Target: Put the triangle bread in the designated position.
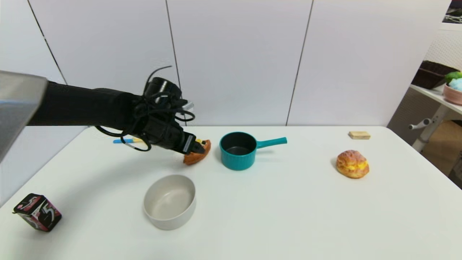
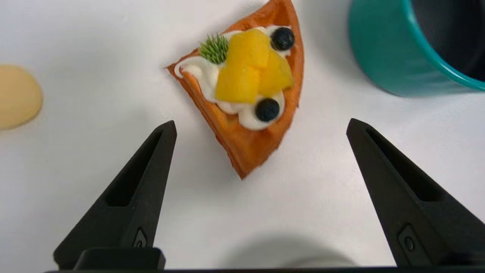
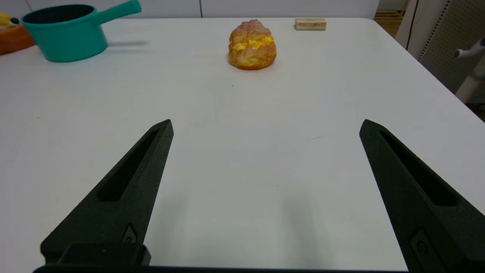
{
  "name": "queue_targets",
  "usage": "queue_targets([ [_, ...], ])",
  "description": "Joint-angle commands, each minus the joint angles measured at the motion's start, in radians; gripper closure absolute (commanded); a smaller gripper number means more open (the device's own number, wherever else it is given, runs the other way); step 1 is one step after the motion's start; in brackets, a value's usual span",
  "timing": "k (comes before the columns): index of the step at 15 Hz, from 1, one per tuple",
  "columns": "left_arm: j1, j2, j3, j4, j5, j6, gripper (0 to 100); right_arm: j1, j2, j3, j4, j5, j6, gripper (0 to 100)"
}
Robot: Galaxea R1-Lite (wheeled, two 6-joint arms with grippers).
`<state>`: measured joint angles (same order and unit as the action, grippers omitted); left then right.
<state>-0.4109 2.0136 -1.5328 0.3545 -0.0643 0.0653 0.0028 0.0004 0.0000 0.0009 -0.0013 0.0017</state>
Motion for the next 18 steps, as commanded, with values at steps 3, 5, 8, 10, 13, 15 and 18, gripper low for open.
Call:
queue_targets([
  [3,0.047,-0.628,0.381,-0.008,-0.022,0.002,0,0.0,0.001,0.0,-0.001,0.0,0.0,0],
  [5,0.107,-0.874,0.569,-0.055,-0.022,0.024,0,0.0,0.001,0.0,0.001,0.0,0.0,0],
  [8,0.302,-1.188,0.844,-0.213,-0.023,0.168,0,0.0,0.001,0.0,0.001,0.0,0.0,0],
  [10,0.369,-1.409,1.046,-0.298,-0.023,0.183,0,0.0,0.001,0.0,-0.001,0.0,0.0,0],
  [13,0.438,-1.701,1.241,-0.301,-0.023,0.186,0,0.0,0.001,0.0,-0.001,0.0,0.0,0],
  [15,0.442,-1.828,1.347,-0.312,-0.02,0.18,0,0.0,0.001,0.0,0.001,0.0,0.0,0],
  [18,0.425,-1.96,1.533,-0.416,-0.017,0.156,0,0.0,0.001,0.0,0.001,0.0,0.0,0],
])
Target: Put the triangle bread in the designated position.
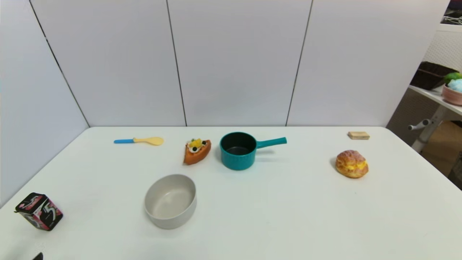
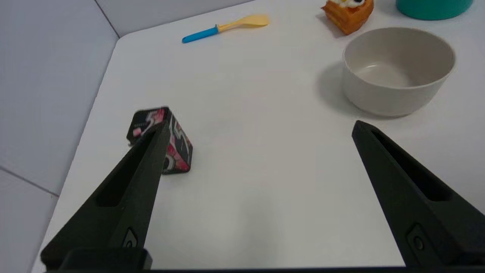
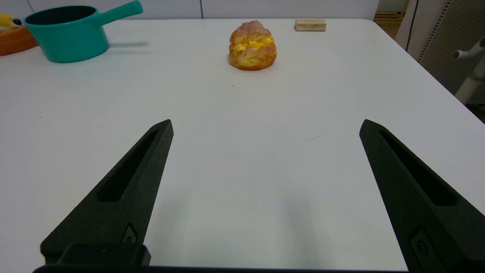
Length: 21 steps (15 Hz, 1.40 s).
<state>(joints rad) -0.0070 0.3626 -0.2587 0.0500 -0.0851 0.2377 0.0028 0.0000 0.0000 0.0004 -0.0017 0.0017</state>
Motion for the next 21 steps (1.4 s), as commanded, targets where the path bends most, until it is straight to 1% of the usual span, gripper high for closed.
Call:
queue_targets([
  [1,0.018,-0.372,0.259,-0.048,0.008,-0.029,0,0.0,0.002,0.0,0.0,0.0,0.0,0],
  [6,0.018,-0.363,0.259,-0.052,0.031,-0.146,0,0.0,0.002,0.0,0.0,0.0,0.0,0],
  [21,0.018,-0.363,0.259,-0.052,0.042,-0.161,0,0.0,0.002,0.0,0.0,0.0,0.008,0],
])
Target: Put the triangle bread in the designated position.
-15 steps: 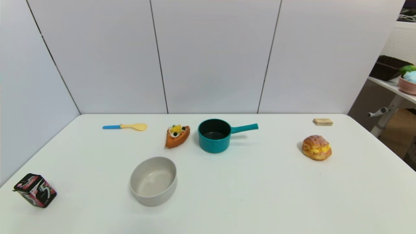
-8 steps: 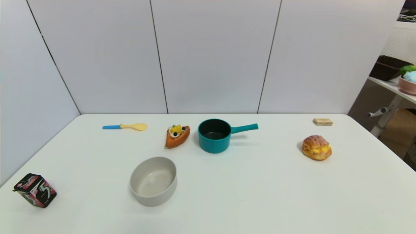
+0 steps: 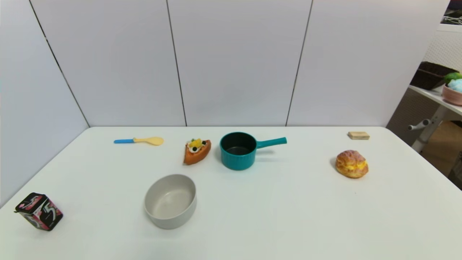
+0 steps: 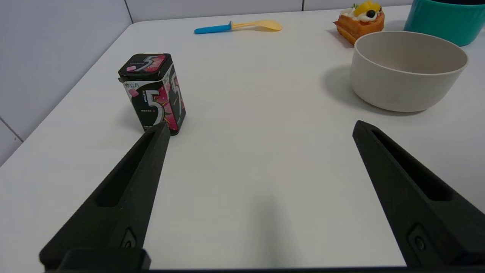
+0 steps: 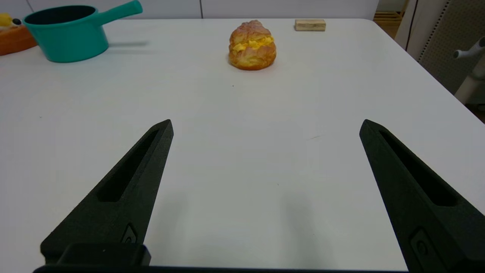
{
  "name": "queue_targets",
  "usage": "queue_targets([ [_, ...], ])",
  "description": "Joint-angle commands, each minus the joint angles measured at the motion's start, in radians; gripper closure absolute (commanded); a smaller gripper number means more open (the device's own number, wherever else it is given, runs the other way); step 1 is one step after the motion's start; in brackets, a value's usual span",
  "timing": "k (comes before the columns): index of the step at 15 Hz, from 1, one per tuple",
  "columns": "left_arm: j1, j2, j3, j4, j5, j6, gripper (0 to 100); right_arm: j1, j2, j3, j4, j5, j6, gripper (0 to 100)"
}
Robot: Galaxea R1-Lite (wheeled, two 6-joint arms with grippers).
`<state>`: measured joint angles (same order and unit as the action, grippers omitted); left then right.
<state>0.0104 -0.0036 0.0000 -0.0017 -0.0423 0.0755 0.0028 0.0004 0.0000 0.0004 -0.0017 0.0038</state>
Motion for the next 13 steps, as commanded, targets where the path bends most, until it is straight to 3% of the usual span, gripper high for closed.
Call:
queue_targets([
  [1,0.0,0.004,0.0,0.0,-0.001,0.0,0,0.0,0.001,0.0,0.0,0.0,0.005,0],
  [13,0.0,0.004,0.0,0.0,-0.001,0.0,0,0.0,0.001,0.0,0.0,-0.001,0.005,0],
])
